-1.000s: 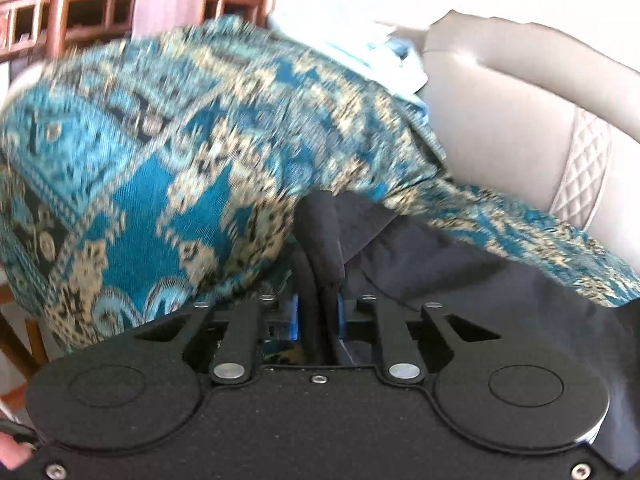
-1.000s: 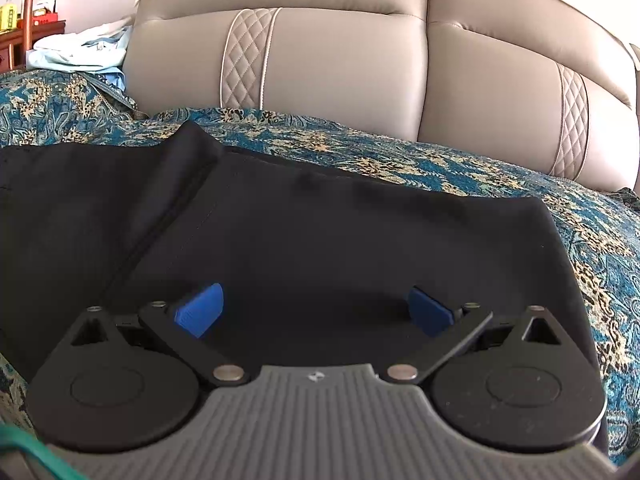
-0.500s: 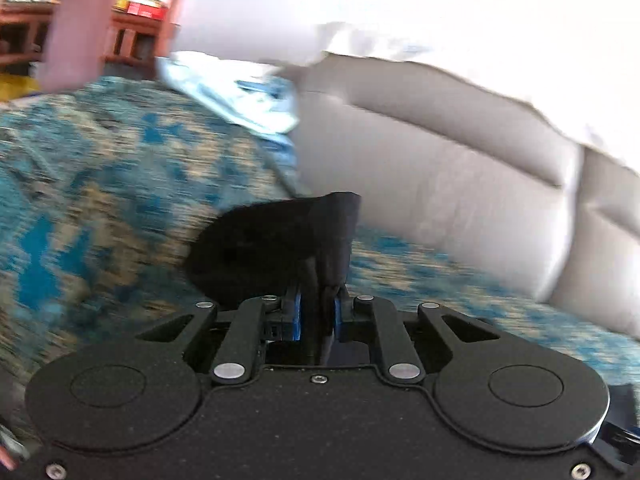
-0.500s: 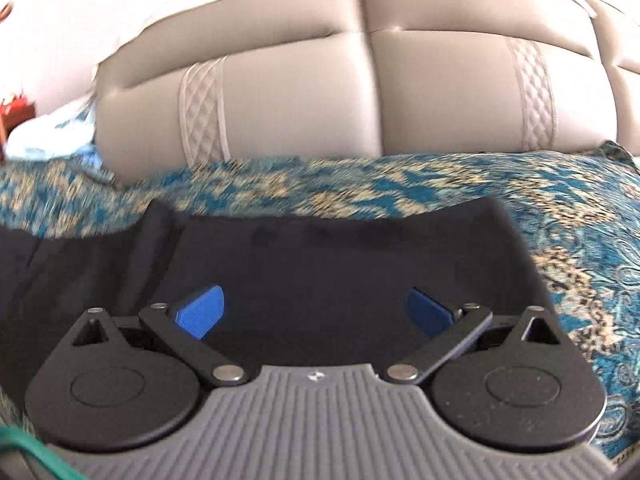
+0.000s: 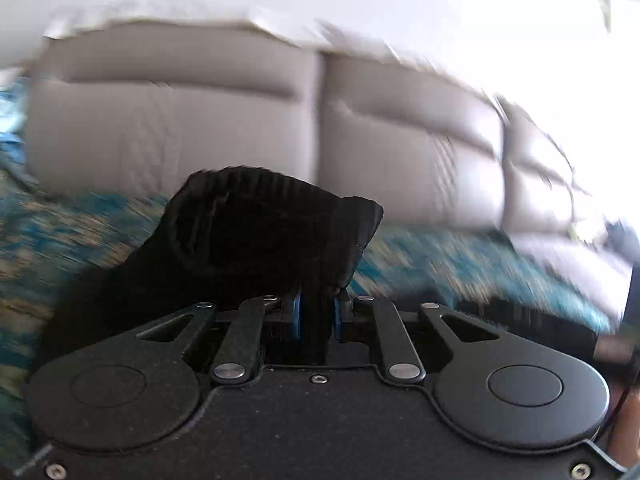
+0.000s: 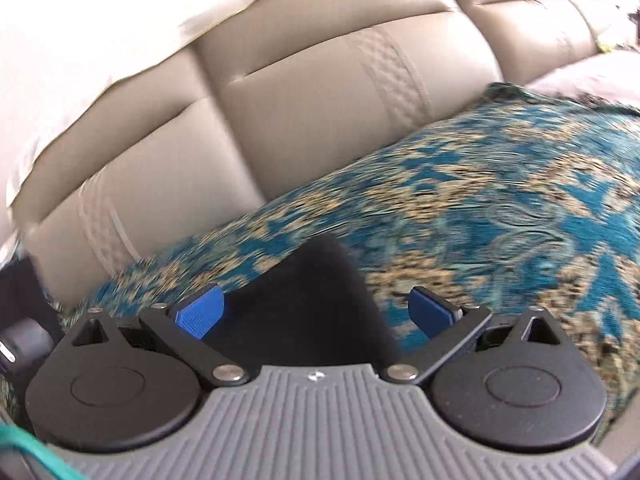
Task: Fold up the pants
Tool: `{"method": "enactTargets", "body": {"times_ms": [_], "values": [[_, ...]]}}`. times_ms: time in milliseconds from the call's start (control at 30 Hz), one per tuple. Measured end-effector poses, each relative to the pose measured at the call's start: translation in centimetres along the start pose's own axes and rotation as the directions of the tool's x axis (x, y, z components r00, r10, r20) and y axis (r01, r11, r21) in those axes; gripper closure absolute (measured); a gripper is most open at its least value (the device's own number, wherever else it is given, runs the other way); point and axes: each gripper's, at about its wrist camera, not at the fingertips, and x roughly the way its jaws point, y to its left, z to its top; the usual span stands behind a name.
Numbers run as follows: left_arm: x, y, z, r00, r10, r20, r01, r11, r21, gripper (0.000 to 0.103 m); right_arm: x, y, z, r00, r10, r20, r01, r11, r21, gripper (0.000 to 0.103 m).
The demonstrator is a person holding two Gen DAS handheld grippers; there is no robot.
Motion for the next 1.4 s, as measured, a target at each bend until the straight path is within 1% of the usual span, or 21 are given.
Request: {"method": "enactTargets", "body": {"times_ms": [100, 200, 267, 333, 367, 400, 433, 467, 567, 600, 667, 700, 733, 800, 833, 900, 967, 1100, 1200, 1300, 1400], "values": [[2.9, -2.8, -2.0, 0.992, -0.041, -0.118, 0.048, 0.997, 0.060, 0.088, -0.5, -1.8, 0.1, 1.000, -0.011, 0.001, 0.011, 0.999, 0.047, 0.000], [4.2, -5.2, -4.0, 0.973, -0.089, -0.213, 0.109, 0.990, 0.087, 0.083, -0.8, -2.8, -0.1, 1.000, -0.018, -0.004, 0.018, 0.999, 0.051, 0.000], [4.1, -6.2, -4.9, 0.965, -0.123, -0.233, 0.148, 0.984, 0.095, 0.075, -1.0, -3.0, -0.2, 1.000, -0.023, -0.003, 0.023, 0.999, 0.037, 0.000], [3.5, -6.9, -5.5, 0.960, -0.156, -0.233, 0.187, 0.975, 0.119, 0.055, -1.0, -3.0, -0.4, 1.000, -0.027, -0.004, 0.027, 0.999, 0.023, 0.000], [3.1, -7.0, -5.5, 0.955, -0.183, -0.235, 0.215, 0.969, 0.121, 0.051, -1.0, -3.1, -0.4, 1.000, -0.027, -0.007, 0.027, 0.999, 0.022, 0.000], [2.6, -7.1, -5.6, 0.952, -0.198, -0.232, 0.230, 0.965, 0.122, 0.045, -1.0, -3.2, -0.5, 1.000, -0.024, -0.012, 0.024, 0.999, 0.023, 0.000], [2.0, -7.0, -5.7, 0.951, -0.207, -0.229, 0.239, 0.963, 0.126, 0.039, -1.0, -3.1, -0.5, 1.000, -0.020, -0.017, 0.021, 0.999, 0.025, 0.000], [1.4, -6.7, -5.7, 0.953, -0.203, -0.223, 0.236, 0.963, 0.132, 0.037, -0.9, -3.1, -0.6, 1.000, -0.016, -0.023, 0.016, 0.999, 0.027, 0.000], [-1.0, -4.7, -5.5, 0.970, -0.164, -0.179, 0.192, 0.970, 0.149, 0.037, -1.1, -2.8, -1.2, 0.999, -0.002, -0.042, 0.003, 1.000, 0.020, 0.000], [-1.6, -3.9, -5.0, 0.978, -0.140, -0.155, 0.163, 0.975, 0.150, 0.040, -1.2, -2.6, -1.5, 0.999, 0.002, -0.049, -0.001, 1.000, 0.012, 0.000], [-2.4, -2.6, -4.6, 0.992, -0.066, -0.107, 0.083, 0.983, 0.165, 0.050, -1.4, -1.9, -2.3, 0.998, 0.012, -0.063, -0.014, 0.999, -0.029, 0.000], [-2.5, -1.9, -4.4, 0.995, -0.023, -0.092, 0.039, 0.984, 0.174, 0.061, -1.5, -1.5, -2.7, 0.998, 0.015, -0.068, -0.019, 0.998, -0.057, 0.000], [-2.5, -1.2, -4.3, 0.997, 0.023, -0.078, -0.008, 0.983, 0.182, 0.069, -1.7, -0.8, -3.2, 0.997, 0.019, -0.073, -0.026, 0.994, -0.103, 0.000], [-2.1, 0.5, -3.9, 0.992, 0.100, -0.073, -0.085, 0.979, 0.184, 0.071, -1.8, 0.6, -3.9, 0.997, 0.027, -0.072, -0.040, 0.980, -0.193, 0.000], [-1.6, 1.2, -3.7, 0.989, 0.125, -0.079, -0.109, 0.978, 0.177, 0.072, -1.8, 1.4, -4.2, 0.997, 0.034, -0.068, -0.050, 0.968, -0.246, 0.000], [-1.1, 2.9, -3.4, 0.983, 0.163, -0.084, -0.149, 0.977, 0.151, 0.073, -1.5, 2.9, -4.8, 0.997, 0.049, -0.052, -0.064, 0.939, -0.338, 0.000], [-0.3, 4.3, -3.2, 0.978, 0.189, -0.085, -0.177, 0.975, 0.135, 0.073, -0.9, 4.4, -5.0, 0.997, 0.061, -0.040, -0.072, 0.915, -0.396, 0.000], [1.7, 5.9, -2.9, 0.968, 0.234, -0.094, -0.219, 0.964, 0.154, 0.073, 0.8, 6.3, -4.3, 0.995, 0.082, -0.049, -0.095, 0.900, -0.425, 0.000], [3.4, 6.9, -2.4, 0.964, 0.250, -0.086, -0.233, 0.957, 0.174, 0.072, 2.2, 7.3, -3.3, 0.993, 0.098, -0.072, -0.120, 0.897, -0.426, 0.000], [5.7, 7.9, -1.8, 0.957, 0.273, -0.097, -0.254, 0.951, 0.174, 0.072, 3.7, 8.2, -2.4, 0.989, 0.097, -0.113, -0.137, 0.890, -0.435, 0.000], [7.7, 8.5, -1.5, 0.952, 0.286, -0.112, -0.267, 0.951, 0.155, 0.068, 5.2, 8.6, -1.8, 0.982, 0.078, -0.169, -0.148, 0.878, -0.455, 0.000]]}}
